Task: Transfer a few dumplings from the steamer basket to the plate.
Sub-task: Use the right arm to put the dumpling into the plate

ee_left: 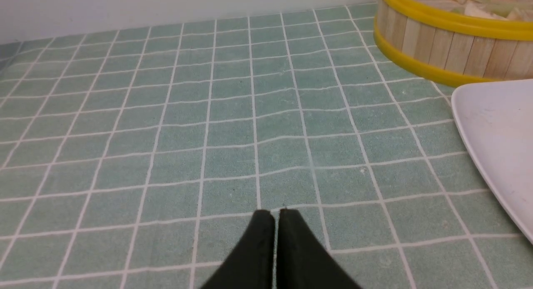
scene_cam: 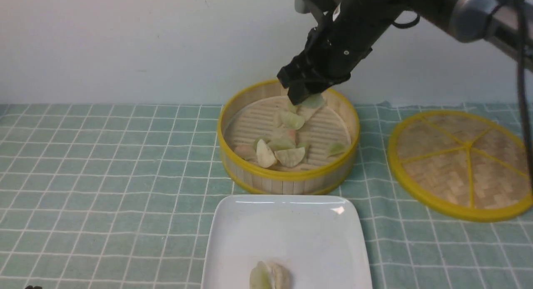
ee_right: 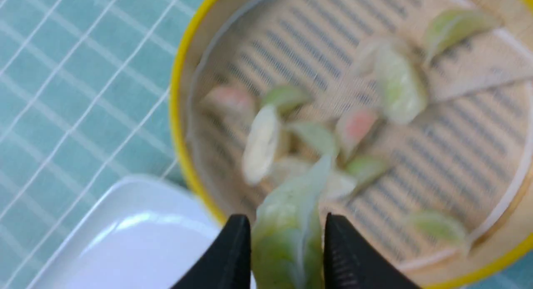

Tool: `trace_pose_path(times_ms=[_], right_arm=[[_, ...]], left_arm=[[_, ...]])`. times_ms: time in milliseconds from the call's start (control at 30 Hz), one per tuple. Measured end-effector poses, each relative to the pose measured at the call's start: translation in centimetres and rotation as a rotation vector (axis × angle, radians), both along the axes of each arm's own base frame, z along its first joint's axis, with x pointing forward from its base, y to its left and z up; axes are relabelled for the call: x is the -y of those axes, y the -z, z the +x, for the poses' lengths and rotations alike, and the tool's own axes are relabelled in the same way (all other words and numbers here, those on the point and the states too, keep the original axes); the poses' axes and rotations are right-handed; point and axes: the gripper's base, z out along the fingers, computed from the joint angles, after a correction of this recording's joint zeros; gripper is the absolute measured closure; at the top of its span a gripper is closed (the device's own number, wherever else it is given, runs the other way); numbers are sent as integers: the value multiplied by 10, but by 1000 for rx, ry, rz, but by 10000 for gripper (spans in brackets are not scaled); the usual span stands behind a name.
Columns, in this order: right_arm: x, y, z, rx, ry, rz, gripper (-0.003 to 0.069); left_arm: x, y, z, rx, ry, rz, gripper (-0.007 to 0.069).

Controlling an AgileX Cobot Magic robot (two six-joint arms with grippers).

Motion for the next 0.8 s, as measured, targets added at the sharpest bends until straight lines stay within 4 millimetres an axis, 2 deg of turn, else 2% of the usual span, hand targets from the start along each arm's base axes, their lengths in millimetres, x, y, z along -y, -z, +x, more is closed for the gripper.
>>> trace_pose_path(times_ms=[33, 67, 100, 133, 200, 233, 267, 300, 400, 467, 533, 567, 600, 633, 700, 733, 800], right_arm=[[-1, -1, -29, -33, -47, -25, 451], [-1, 5, -33, -53, -54, -36, 451], [-3, 12, -61, -101, -91, -62, 451], [-3, 21, -76, -144, -106, -84, 451], [-5, 41, -96, -212, -117, -120, 451], [-5, 58, -107, -252, -116, -145, 451], [-5, 61, -109, -262, -117, -151, 451], [-7, 80, -116, -282, -114, -174, 451], [-10, 112, -119, -295, -73, -185, 451], [-12, 124, -116, -289, -53, -179, 435], [-15, 129, -113, -279, -40, -163, 403], [-17, 132, -110, -265, -30, -143, 340], [-17, 132, -110, -265, -30, -143, 340], [-18, 131, -110, -262, -28, -140, 271], [-18, 124, -110, -266, -34, -142, 219], [-18, 122, -110, -267, -35, -141, 213], [-15, 101, -114, -247, -40, -129, 220]], left_arm=[[0, 0, 0, 0, 0, 0, 631], [0, 0, 0, 0, 0, 0, 631], [0, 0, 0, 0, 0, 0, 631], [0, 0, 0, 0, 0, 0, 631], [0, 0, 0, 0, 0, 0, 631], [0, 0, 0, 0, 0, 0, 631], [0, 0, 0, 0, 0, 0, 631], [0, 0, 0, 0, 0, 0, 631], [0, 0, 0, 0, 0, 0, 631], [0, 0, 0, 0, 0, 0, 631], [0, 0, 0, 0, 0, 0, 631], [0, 0, 0, 0, 0, 0, 631], [0, 0, 0, 0, 0, 0, 631], [0, 0, 0, 0, 0, 0, 631], [0, 0, 0, 0, 0, 0, 631], [0, 0, 0, 0, 0, 0, 631], [0, 0, 0, 0, 0, 0, 631]])
